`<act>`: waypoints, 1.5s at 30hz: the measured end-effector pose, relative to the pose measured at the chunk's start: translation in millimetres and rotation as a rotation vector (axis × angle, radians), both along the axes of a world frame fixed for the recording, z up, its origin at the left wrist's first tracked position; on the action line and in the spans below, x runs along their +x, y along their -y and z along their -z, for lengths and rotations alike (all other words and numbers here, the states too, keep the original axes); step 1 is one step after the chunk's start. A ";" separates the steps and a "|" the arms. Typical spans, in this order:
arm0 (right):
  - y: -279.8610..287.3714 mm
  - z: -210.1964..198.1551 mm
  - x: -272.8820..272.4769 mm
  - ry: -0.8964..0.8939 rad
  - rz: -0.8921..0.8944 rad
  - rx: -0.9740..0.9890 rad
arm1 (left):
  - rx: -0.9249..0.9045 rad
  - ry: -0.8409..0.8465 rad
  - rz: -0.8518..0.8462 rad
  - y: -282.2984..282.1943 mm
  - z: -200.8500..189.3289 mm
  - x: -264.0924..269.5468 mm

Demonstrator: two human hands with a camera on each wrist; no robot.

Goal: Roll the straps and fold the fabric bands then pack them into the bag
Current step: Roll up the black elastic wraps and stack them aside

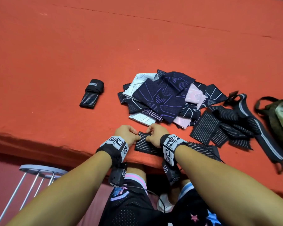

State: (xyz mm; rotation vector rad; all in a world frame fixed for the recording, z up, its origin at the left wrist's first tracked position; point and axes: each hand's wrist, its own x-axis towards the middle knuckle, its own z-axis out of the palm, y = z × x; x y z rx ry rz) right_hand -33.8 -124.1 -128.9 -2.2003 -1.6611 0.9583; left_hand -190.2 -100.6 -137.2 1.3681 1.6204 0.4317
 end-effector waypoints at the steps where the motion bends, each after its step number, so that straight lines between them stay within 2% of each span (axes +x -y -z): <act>1: 1.0 1.9 0.6 0.007 -0.002 0.017 | 0.006 -0.017 0.012 -0.4 0.7 0.1; 11: 6.9 1.7 9.9 0.112 -0.103 0.028 | 0.041 -0.107 0.086 1.7 -2.0 4.1; 17: 13.0 -8.3 22.3 -0.057 -0.142 -0.045 | 0.065 -0.047 0.090 4.4 -11.6 14.4; 22: 16.1 -21.2 21.2 -0.487 0.121 -0.202 | 0.050 0.052 0.113 10.7 -18.2 32.9; 24: 20.2 -25.6 26.0 -0.542 0.153 -0.200 | 0.020 0.092 0.137 15.3 -21.4 41.4; 26: 25.8 -22.9 32.5 -0.485 0.122 -0.112 | 0.010 0.109 0.160 18.5 -19.9 47.9; 29: 27.2 -4.6 47.2 -0.190 -0.011 -0.020 | 0.061 0.033 0.198 21.0 -16.5 49.9; 31: 29.0 1.9 53.5 -0.079 -0.032 -0.035 | 0.078 -0.010 0.198 22.1 -14.1 49.5; 34: 31.4 4.4 59.1 -0.068 0.023 -0.021 | 0.101 -0.088 0.160 22.8 -12.2 49.5; 37: 31.9 5.9 57.9 -0.037 0.032 -0.018 | 0.046 -0.059 0.105 24.2 -9.4 49.5; 41: 31.5 7.5 55.6 -0.008 0.084 -0.001 | 0.047 -0.074 0.097 24.0 -3.0 50.4; 45: 32.7 3.1 58.8 0.058 0.060 -0.007 | 0.035 -0.092 0.116 21.3 -0.6 51.6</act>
